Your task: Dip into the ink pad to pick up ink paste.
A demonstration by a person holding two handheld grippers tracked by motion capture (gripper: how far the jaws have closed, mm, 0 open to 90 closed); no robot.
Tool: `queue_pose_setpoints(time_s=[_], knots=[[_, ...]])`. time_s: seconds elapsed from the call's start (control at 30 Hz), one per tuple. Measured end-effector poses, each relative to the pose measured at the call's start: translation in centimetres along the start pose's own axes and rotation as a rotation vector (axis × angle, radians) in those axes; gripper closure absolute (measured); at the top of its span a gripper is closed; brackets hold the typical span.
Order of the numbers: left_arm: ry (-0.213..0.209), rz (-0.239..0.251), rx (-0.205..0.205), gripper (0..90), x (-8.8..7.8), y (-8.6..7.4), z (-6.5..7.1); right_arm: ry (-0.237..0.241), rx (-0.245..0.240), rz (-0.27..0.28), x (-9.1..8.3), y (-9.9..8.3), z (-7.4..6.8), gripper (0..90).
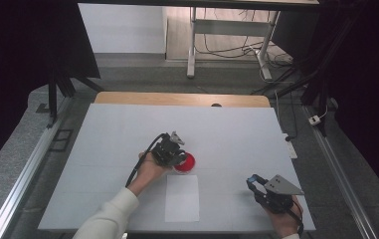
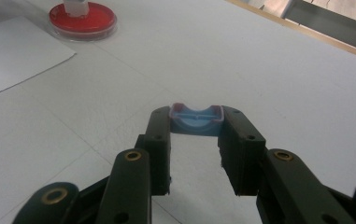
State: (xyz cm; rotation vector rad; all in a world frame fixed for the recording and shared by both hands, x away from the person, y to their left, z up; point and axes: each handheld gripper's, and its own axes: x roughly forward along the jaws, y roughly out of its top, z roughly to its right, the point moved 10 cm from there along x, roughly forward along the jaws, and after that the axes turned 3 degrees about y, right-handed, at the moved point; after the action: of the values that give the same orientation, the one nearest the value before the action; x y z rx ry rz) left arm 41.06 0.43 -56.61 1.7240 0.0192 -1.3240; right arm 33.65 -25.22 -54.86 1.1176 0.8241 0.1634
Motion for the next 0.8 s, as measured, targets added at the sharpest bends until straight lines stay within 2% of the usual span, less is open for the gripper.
queue_pose_setpoints(time_s=[0.1,0.2,0.47,0.8], knots=[[0.000,0.026,0.000,76.1,-0.3,0.3,0.0,0.000,0.004,0.003,-0.1,0.0,0.0,64.5],[-0.018,0.065,-0.026,76.1,-0.8,0.6,-0.2,-0.001,0.006,0.002,-0.1,-0.1,0.1,64.5],[-0.010,0.085,-0.016,76.0,-1.3,0.8,-0.1,-0.003,0.011,0.001,-0.1,-0.2,0.2,64.5],[-0.054,0.148,-0.042,75.9,-3.1,1.2,0.1,-0.004,0.009,0.001,-0.1,-0.2,0.2,64.5]])
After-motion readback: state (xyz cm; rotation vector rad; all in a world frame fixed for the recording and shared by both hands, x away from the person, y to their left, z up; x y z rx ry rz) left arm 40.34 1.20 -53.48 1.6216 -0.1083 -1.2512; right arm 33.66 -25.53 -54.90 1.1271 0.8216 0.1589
